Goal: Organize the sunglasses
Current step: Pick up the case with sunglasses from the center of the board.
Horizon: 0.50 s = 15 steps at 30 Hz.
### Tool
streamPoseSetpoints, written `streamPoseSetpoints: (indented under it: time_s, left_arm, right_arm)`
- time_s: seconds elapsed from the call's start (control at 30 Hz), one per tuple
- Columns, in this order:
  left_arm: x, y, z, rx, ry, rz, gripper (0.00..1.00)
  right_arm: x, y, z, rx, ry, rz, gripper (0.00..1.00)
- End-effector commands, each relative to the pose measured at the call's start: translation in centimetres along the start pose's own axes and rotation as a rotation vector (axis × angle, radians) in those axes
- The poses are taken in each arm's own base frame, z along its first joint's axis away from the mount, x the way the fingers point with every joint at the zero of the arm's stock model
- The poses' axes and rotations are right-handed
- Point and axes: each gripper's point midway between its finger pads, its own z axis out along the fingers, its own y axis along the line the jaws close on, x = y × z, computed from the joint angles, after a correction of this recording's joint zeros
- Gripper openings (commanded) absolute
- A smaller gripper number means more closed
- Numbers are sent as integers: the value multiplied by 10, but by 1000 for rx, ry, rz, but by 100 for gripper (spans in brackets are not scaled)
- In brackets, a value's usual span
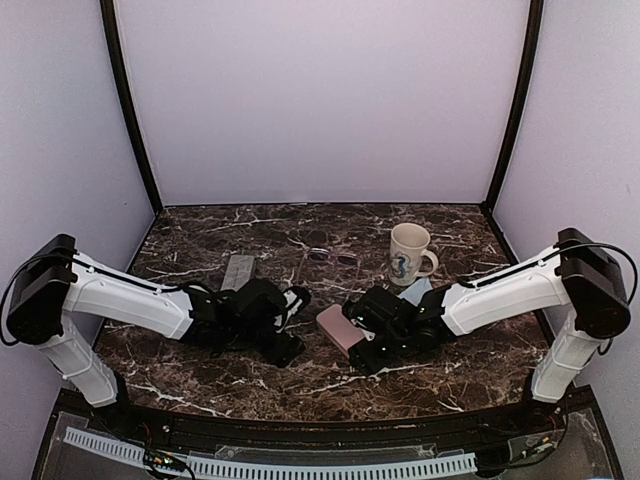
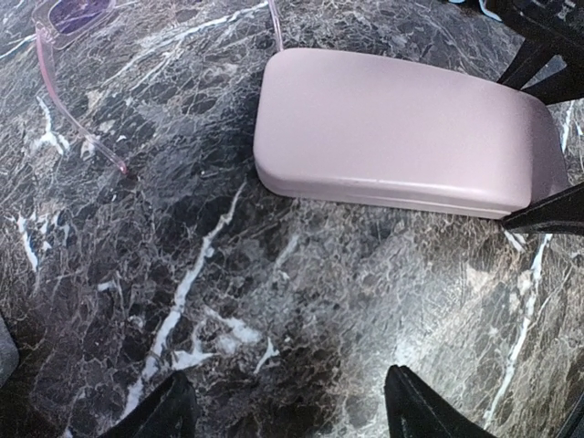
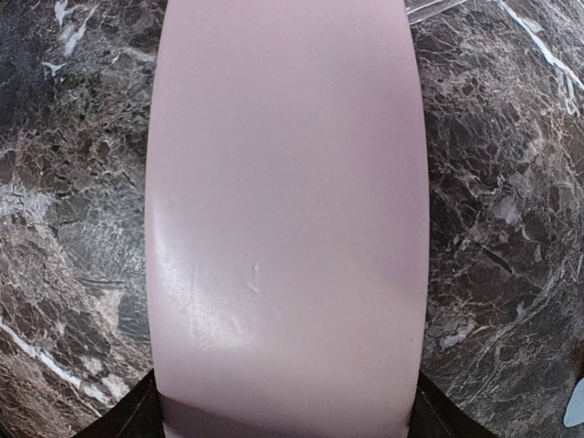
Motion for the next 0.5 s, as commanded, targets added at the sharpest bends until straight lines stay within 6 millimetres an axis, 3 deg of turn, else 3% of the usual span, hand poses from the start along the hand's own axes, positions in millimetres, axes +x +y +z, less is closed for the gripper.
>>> streamPoseSetpoints:
  time_s: [0.0,0.27,0.47]
  left_arm:
    - [-8,13,-18,-32,-26,-34,73]
    - [-27,67,-45,-66,-71,-191,78]
    - [-42,105,-51,-101,-81,-267,80]
  right_arm:
    - [-13,10,-3,-61,-38,-38,47]
    - [-32,14,-3,-81,-71,-48,47]
    - [-50,24,2,-121,-92,-51,46]
